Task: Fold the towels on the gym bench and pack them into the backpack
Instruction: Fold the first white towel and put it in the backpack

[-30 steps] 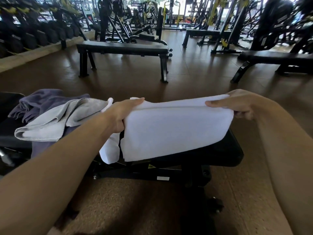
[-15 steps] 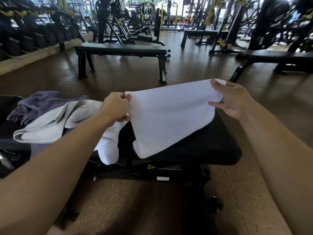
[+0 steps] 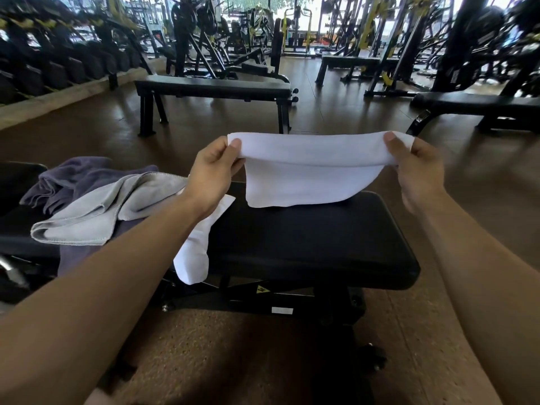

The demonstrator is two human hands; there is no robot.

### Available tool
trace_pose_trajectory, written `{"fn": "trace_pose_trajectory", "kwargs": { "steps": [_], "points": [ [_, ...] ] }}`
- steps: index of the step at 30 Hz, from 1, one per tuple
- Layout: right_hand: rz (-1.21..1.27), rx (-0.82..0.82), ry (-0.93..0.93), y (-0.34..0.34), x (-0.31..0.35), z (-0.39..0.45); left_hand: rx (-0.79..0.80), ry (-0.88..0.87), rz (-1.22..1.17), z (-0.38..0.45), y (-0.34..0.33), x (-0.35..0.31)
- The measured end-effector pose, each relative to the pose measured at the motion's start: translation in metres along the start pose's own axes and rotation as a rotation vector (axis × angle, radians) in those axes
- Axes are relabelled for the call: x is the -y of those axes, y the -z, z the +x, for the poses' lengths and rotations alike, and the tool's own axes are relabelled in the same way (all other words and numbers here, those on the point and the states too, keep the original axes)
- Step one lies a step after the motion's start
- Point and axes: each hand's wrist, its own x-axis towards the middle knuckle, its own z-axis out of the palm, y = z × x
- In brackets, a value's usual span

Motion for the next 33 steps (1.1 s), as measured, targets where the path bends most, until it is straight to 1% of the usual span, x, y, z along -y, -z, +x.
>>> {"fn": "trace_pose_trajectory", "kwargs": {
  "steps": [3,5,6,8,10,11,12,14,15,18,21,23,26,28,29,31,33],
  "points": [
    [-0.188,0.084,-0.034,0.003,0.005,-0.002,-0.088,0.109,0.127,0.002,0.010,0.001],
    [-0.306,0.213,-0.086,0.008,0.009,-0.004,-0.102,0.228,0.287,0.000,0.016,-0.004],
    [-0.398,0.306,-0.135,0.011,0.012,-0.005,-0.058,0.285,0.388,-0.002,0.020,-0.007],
    [-0.652,0.522,-0.266,0.019,0.018,-0.004,0.086,0.409,0.554,-0.007,0.024,-0.014],
    [-0.859,0.738,-0.369,0.024,0.020,-0.007,0.242,0.572,0.625,-0.013,0.028,-0.017],
    [-0.908,0.813,-0.402,0.024,0.019,-0.010,0.314,0.645,0.641,-0.017,0.029,-0.017],
    [-0.932,0.846,-0.429,0.024,0.017,-0.013,0.379,0.702,0.654,-0.021,0.029,-0.015],
    [-0.967,0.850,-0.453,0.024,0.012,-0.019,0.474,0.773,0.670,-0.026,0.031,-0.009],
    [-0.992,0.854,-0.463,0.024,0.010,-0.021,0.495,0.790,0.679,-0.028,0.031,-0.006],
    [-1.029,0.859,-0.474,0.026,0.006,-0.027,0.492,0.803,0.686,-0.029,0.033,0.000],
    [-0.956,0.831,-0.494,0.029,0.004,-0.023,0.485,0.826,0.639,-0.027,0.034,-0.001],
    [-0.915,0.833,-0.545,0.033,0.005,-0.019,0.476,0.862,0.607,-0.027,0.032,-0.003],
    [-0.979,0.873,-0.634,0.035,0.004,-0.020,0.495,0.907,0.644,-0.028,0.027,-0.005],
    [-1.006,0.894,-0.660,0.034,0.002,-0.024,0.491,0.892,0.684,-0.030,0.021,-0.003],
    [-1.003,0.893,-0.653,0.035,0.003,-0.024,0.463,0.856,0.689,-0.029,0.018,-0.004],
    [-0.956,0.836,-0.577,0.035,0.007,-0.021,0.346,0.733,0.662,-0.025,0.012,-0.007],
    [-0.854,0.670,-0.456,0.035,0.013,-0.015,0.181,0.617,0.565,-0.018,0.008,-0.013]
  ]
}}
